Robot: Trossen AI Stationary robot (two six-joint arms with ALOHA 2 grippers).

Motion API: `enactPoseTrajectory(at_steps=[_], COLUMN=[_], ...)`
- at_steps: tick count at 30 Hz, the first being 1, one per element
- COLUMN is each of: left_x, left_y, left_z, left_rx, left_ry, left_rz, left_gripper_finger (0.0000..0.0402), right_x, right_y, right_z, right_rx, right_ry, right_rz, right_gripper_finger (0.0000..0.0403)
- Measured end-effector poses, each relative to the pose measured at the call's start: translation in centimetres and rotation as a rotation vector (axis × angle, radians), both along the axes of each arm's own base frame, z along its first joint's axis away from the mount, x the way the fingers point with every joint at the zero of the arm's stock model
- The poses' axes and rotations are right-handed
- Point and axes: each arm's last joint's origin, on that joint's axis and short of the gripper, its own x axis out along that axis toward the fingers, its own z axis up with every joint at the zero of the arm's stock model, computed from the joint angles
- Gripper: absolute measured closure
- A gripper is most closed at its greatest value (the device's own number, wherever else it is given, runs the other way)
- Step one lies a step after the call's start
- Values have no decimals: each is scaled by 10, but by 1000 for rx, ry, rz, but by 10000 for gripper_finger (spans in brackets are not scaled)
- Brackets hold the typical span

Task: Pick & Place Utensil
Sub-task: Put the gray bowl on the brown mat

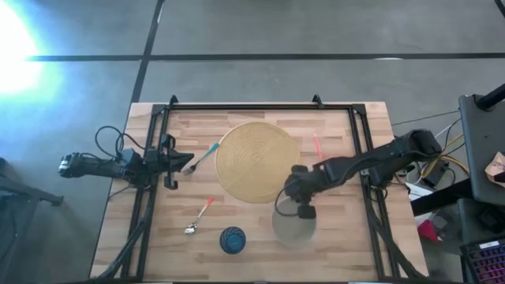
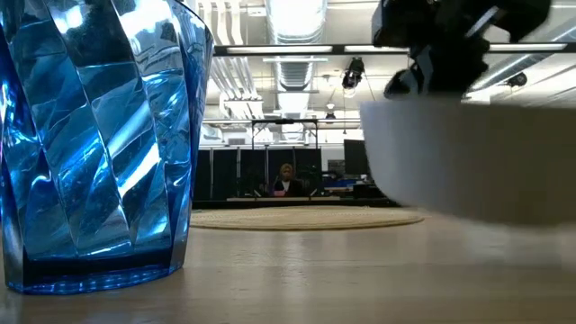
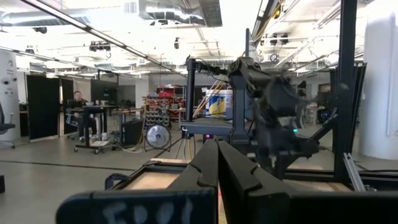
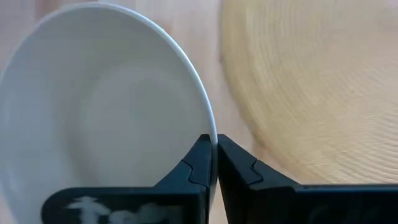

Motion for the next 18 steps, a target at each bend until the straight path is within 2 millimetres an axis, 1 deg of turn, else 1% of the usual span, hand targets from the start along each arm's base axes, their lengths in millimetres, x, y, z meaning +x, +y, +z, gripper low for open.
enactPoseTrajectory(at_steps=[5, 11, 15, 18], left_x=[0, 0, 0, 0], left_y=[0, 0, 0, 1], left_z=[0, 0, 0, 0], left_rx=[3, 8, 26, 28], left_ry=[1, 1, 5, 6], left_rz=[1, 3, 16, 26], left_gripper_finger=[399, 399, 399, 399], right_x=[-10, -21, -27, -30], right_y=[-26, -66, -95, -114], right_z=[28, 59, 76, 85], right_rx=[43, 66, 63, 53], right_ry=[-98, -273, -407, -495], right_rz=[-128, -315, -430, -497], right_gripper_finger=[390, 390, 390, 390])
